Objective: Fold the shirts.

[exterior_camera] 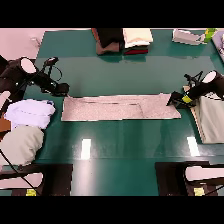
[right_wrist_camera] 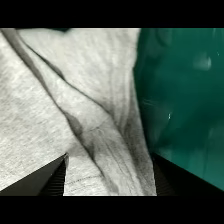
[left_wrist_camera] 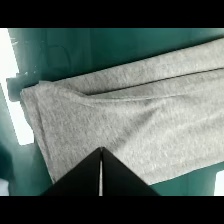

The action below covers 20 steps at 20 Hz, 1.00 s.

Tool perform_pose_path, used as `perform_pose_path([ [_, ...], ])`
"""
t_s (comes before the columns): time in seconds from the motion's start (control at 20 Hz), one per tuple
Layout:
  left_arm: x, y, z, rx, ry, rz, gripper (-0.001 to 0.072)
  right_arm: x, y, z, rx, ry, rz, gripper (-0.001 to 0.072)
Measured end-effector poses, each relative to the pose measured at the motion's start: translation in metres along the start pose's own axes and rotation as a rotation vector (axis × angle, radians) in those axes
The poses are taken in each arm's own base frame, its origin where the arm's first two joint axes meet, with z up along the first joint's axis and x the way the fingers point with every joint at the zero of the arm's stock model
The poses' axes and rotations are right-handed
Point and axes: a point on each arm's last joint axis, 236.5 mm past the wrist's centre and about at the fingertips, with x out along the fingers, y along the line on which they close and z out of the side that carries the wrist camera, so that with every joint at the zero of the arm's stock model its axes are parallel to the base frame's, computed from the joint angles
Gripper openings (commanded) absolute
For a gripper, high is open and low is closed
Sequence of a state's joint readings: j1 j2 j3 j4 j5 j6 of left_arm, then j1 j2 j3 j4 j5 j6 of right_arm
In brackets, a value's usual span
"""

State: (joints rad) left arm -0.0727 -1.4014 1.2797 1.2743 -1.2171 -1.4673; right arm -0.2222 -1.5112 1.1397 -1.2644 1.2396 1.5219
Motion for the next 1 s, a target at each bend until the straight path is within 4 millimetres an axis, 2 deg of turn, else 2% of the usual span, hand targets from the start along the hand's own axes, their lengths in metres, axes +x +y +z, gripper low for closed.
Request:
perform_pose_path([
  [0.2,0.001,-0.003,-0.001,0.006,0.004,-0.003,0.0025,0.008,0.005,0.0,-0.022,-0.001,-0.007,0.0016],
  [0.3,0.003,-0.014,-0.002,0.032,0.006,-0.01,0.0026,0.005,0.004,0.001,-0.044,-0.014,-0.028,0.0015],
  [0.4,0.008,-0.032,0.0,0.061,-0.006,-0.019,0.0025,-0.007,0.002,0.003,-0.064,-0.046,-0.051,0.0014],
  [0.65,0.025,-0.103,0.01,0.157,-0.081,-0.07,0.0025,-0.058,0.018,-0.001,-0.11,-0.158,-0.048,0.0013],
  [0.8,0.044,-0.15,0.009,0.235,-0.082,-0.107,0.0025,-0.091,0.042,-0.009,-0.128,-0.234,0.016,0.0012],
  [1.0,0.076,-0.21,0.006,0.294,-0.059,-0.181,0.0025,-0.135,0.084,-0.022,-0.193,-0.321,0.094,0.0013],
])
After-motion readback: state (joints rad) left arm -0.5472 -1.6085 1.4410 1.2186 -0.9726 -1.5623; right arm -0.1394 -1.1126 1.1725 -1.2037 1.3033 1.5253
